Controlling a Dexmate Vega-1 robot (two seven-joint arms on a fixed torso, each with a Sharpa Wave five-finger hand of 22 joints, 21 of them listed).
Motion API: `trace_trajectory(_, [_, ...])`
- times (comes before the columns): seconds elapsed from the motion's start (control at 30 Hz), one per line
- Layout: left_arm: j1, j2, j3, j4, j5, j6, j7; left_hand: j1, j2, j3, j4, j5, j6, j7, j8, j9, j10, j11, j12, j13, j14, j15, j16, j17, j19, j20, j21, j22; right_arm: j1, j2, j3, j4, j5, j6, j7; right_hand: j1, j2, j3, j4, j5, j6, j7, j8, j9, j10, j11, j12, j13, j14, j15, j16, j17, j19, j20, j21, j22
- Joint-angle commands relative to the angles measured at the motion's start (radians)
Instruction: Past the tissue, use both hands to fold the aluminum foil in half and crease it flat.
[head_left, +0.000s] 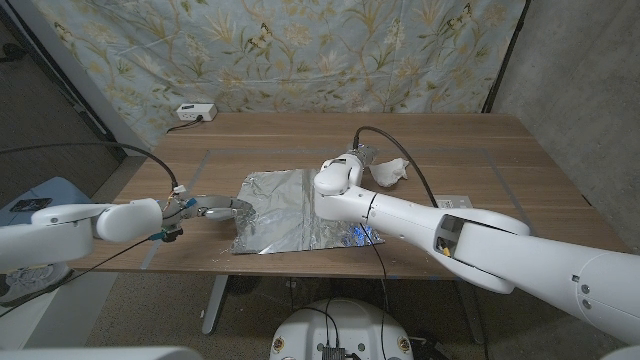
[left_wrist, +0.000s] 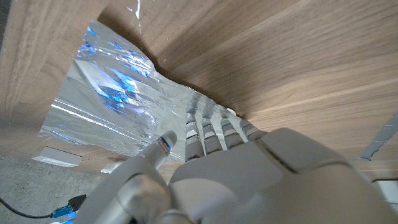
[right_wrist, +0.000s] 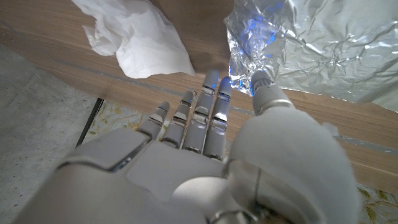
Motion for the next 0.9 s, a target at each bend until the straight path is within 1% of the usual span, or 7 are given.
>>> trace_trajectory(0.03, [0.045,0.000,-0.050,0.004,-0.020,-0.006,-0.011,0.006,0.000,0.001,-0.005,-0.003,0.000,0.004,0.005,0.004,0.000,-0.003,-0.003,0.004,-0.003,-0.001,-0.001,-0.001,-0.008,0.000,0.004,0.001,0.021,0.043,-0.016,0.087,0.091,0.029,-0.122,0.027,-0.002,-0.008,0.002,0.012,0.036,-0.011,0.010,0.005,0.032,-0.006,0.019,0.006,0.023,-0.017,0.008,0.004,0.016,-0.002,0.006,0.002])
trace_trajectory(0.13, [0.053,0.000,-0.060,0.004,-0.019,-0.002,-0.012,0.007,-0.001,0.001,-0.006,-0.004,0.000,0.002,0.005,0.004,0.001,-0.004,-0.002,0.004,-0.003,-0.001,-0.001,-0.001,-0.007,-0.002,0.004,0.001,0.021,0.053,-0.015,0.110,0.109,0.047,-0.154,0.038,-0.002,-0.011,0.004,0.014,0.060,-0.013,0.014,0.006,0.052,-0.015,0.030,0.009,0.043,-0.028,0.013,0.006,0.022,-0.003,0.006,0.002])
trace_trajectory(0.2, [0.050,0.000,-0.056,0.006,-0.020,-0.002,-0.011,0.007,-0.001,0.001,-0.007,-0.005,0.000,0.003,0.005,0.004,0.000,-0.003,-0.003,0.004,-0.002,-0.001,-0.001,-0.001,-0.007,-0.002,0.005,0.001,0.021,0.059,-0.016,0.124,0.117,0.054,-0.174,0.043,-0.002,-0.013,0.005,0.014,0.068,-0.018,0.015,0.006,0.062,-0.013,0.035,0.010,0.051,-0.032,0.014,0.006,0.029,-0.006,0.008,0.002])
trace_trajectory(0.23, [0.045,0.000,-0.050,0.006,-0.021,-0.003,-0.013,0.007,-0.001,0.001,-0.007,-0.005,0.000,0.002,0.005,0.004,0.000,-0.004,-0.003,0.004,-0.003,0.000,-0.001,-0.001,-0.007,-0.002,0.005,0.001,0.022,0.061,-0.017,0.128,0.121,0.056,-0.180,0.047,-0.001,-0.016,0.007,0.014,0.074,-0.021,0.015,0.006,0.072,-0.022,0.040,0.011,0.062,-0.037,0.017,0.007,0.033,-0.007,0.008,0.002])
trace_trajectory(0.3, [0.033,0.000,-0.037,0.009,-0.021,-0.008,-0.012,0.008,-0.002,0.001,-0.008,-0.005,0.000,0.003,0.005,0.004,0.000,-0.003,-0.003,0.004,-0.002,0.001,-0.001,-0.001,-0.007,-0.001,0.005,0.001,0.021,0.063,-0.017,0.132,0.127,0.057,-0.195,0.052,-0.001,-0.018,0.008,0.015,0.086,-0.025,0.017,0.006,0.086,-0.023,0.045,0.009,0.071,-0.040,0.020,0.009,0.038,-0.008,0.009,0.002])
trace_trajectory(0.87, [-0.003,0.000,0.003,0.007,-0.024,-0.006,-0.017,0.012,-0.003,0.000,-0.015,-0.010,-0.001,-0.001,0.005,0.005,-0.002,-0.004,-0.003,0.004,-0.003,0.000,-0.001,-0.003,-0.007,-0.001,0.006,0.001,0.014,0.033,-0.031,0.098,0.161,0.035,-0.238,0.103,0.009,-0.031,0.008,0.015,0.158,-0.049,0.026,0.006,0.155,-0.046,0.070,0.001,0.133,-0.068,0.039,0.018,0.072,-0.021,0.008,0.002])
trace_trajectory(0.9, [0.000,0.000,0.000,0.006,-0.025,0.000,-0.016,0.013,-0.003,0.000,-0.015,-0.010,0.000,-0.001,0.005,0.005,-0.002,-0.005,-0.003,0.004,-0.003,0.001,-0.001,-0.003,-0.007,0.000,0.006,0.001,0.014,0.028,-0.034,0.092,0.163,0.035,-0.237,0.108,0.011,-0.031,0.008,0.016,0.162,-0.049,0.027,0.006,0.157,-0.056,0.071,0.002,0.134,-0.070,0.039,0.019,0.072,-0.022,0.008,0.002])
